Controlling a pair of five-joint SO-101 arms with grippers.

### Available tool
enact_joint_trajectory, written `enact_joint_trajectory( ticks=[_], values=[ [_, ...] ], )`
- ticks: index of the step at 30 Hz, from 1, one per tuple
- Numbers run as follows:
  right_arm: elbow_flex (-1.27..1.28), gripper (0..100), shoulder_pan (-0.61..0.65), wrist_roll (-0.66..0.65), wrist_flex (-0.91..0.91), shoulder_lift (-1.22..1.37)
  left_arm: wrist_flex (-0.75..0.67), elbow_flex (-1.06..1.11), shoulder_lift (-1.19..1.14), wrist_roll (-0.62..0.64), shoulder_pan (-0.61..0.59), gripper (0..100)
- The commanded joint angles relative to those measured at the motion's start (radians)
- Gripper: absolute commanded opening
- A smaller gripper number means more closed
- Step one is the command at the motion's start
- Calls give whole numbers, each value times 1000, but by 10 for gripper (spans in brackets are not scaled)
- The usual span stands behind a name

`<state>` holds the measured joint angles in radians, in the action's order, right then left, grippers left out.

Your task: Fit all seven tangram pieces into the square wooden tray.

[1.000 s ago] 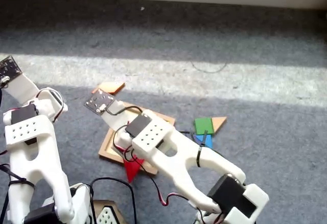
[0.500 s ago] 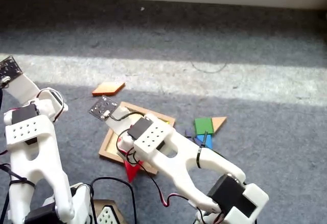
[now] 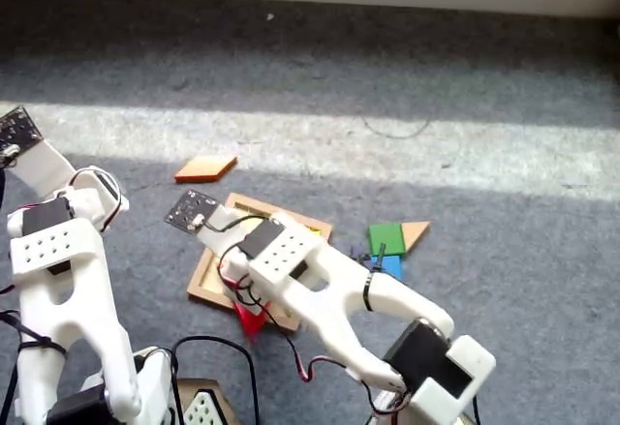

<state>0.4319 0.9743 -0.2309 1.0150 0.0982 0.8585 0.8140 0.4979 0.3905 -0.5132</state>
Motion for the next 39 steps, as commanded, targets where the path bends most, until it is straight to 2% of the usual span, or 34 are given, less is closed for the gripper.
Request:
enact_joint_trajectory(
  ticks=[1,7,12,16,22,28,39],
  values=[
    [-125,108,-24,-9,41,96,-17,-27,30,3,-4,182],
    [-211,108,-45,-9,38,113,-17,-27,30,3,-4,182],
    [-239,108,-45,-100,51,101,-17,-27,30,3,-4,182],
    [-236,108,-35,-68,110,16,-17,-27,30,3,-4,182],
    [-147,108,27,15,105,-165,-17,-28,30,5,-4,182],
    [-5,108,108,83,5,-213,-17,-28,30,5,-4,182],
    [64,108,186,75,-13,-220,-17,-28,30,5,-4,182]
  ],
)
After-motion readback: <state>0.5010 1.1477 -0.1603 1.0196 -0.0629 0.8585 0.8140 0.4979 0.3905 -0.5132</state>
